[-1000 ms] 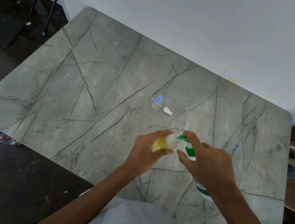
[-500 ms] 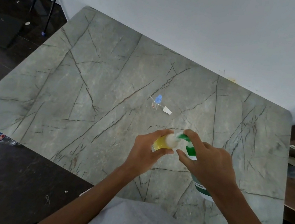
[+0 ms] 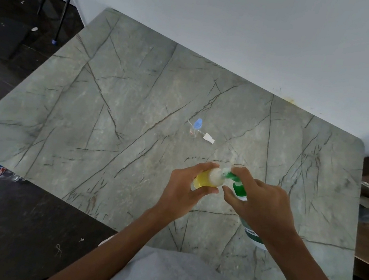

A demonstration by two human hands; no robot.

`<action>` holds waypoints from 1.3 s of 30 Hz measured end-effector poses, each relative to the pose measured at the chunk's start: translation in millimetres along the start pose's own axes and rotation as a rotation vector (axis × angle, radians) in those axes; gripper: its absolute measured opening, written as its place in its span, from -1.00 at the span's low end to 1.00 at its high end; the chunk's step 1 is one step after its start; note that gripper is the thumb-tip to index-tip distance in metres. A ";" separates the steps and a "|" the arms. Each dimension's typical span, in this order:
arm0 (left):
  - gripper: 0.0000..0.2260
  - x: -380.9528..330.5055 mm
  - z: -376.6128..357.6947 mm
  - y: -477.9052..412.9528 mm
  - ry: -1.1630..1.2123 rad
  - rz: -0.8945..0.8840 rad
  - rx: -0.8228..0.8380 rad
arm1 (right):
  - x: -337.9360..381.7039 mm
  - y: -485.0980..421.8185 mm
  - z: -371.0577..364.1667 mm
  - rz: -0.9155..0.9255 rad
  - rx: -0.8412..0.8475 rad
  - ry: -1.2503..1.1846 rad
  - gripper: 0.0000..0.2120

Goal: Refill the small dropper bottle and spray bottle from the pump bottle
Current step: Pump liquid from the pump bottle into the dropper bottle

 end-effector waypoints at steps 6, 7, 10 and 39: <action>-0.53 -2.2 0.4 0.7 -0.011 -0.019 -0.001 | -0.5 -1.8 -2.4 -0.027 0.054 0.040 -0.54; -0.53 -2.6 0.5 0.5 -0.010 -0.021 -0.002 | -1.0 -1.5 -2.1 -0.034 0.058 0.046 -0.51; -0.52 -2.3 1.1 0.6 -0.011 -0.016 -0.002 | -2.3 0.1 -3.1 -0.051 0.072 0.053 -0.48; -0.53 -2.9 -2.5 7.0 -0.011 -0.011 -0.010 | 0.9 7.9 0.2 -0.027 -0.004 -0.009 -0.54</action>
Point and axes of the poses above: each hand's wrist, its own y-axis away from the middle knuckle, its own z-axis out of the back of the hand, x = y × z, the point moved 10 cm from there along -y, towards the middle knuckle, and after that the axes turned 11 degrees about x, right-handed, at the moved point
